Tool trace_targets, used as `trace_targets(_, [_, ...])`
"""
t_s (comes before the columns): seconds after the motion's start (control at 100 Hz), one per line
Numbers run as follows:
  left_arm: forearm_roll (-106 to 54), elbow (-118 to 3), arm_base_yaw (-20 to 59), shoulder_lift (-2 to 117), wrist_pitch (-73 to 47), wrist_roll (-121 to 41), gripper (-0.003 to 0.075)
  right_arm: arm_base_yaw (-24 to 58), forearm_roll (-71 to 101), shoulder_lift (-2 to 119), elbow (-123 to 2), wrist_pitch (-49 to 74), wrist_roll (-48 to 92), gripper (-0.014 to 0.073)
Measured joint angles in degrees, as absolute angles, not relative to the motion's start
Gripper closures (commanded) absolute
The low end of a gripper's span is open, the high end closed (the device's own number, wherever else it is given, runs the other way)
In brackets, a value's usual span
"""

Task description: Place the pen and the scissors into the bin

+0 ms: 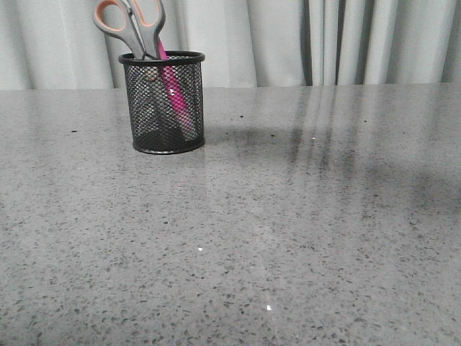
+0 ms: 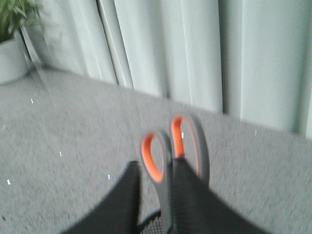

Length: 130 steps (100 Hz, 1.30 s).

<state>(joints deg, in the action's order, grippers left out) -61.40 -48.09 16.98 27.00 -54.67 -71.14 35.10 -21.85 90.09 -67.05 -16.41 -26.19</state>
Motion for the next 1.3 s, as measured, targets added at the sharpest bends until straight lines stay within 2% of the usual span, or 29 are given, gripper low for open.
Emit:
trace_targets(0.18, [-63.32, -40.26, 16.98, 21.82, -49.24, -70.39, 0.0739, 35.56, -28.14, 81.54, -66.07, -16.31, -26.19, 0.0652])
trace_targets(0.36, [-63.94, -32.25, 16.98, 12.32, -41.23, -70.41, 0.0739, 39.23, -37.85, 68.1, -60.42, -13.49, -26.3, 0.0651])
trace_targets(0.63, [-64.8, -23.1, 16.98, 1.09, -32.7, -62.86, 0.0739, 41.52, -40.87, 45.26, -44.27, 0.97, -26.3, 0.0651])
trace_targets(0.91, [-66.88, -19.26, 16.98, 0.13, -31.69, -59.87, 0.0739, 41.52, -40.87, 23.53, -35.52, 13.91, -26.3, 0.0652])
trace_targets(1.1, [-67.24, -19.02, 16.98, 0.04, -31.54, -59.79, 0.0739, 41.52, -40.87, 15.5, -35.24, 21.12, -26.3, 0.0652])
trace_targets(1.3, [-67.24, -19.02, 16.98, 0.04, -31.54, -59.79, 0.0739, 41.52, -40.76, 13.55, -35.24, 26.38, -26.42, 0.0652])
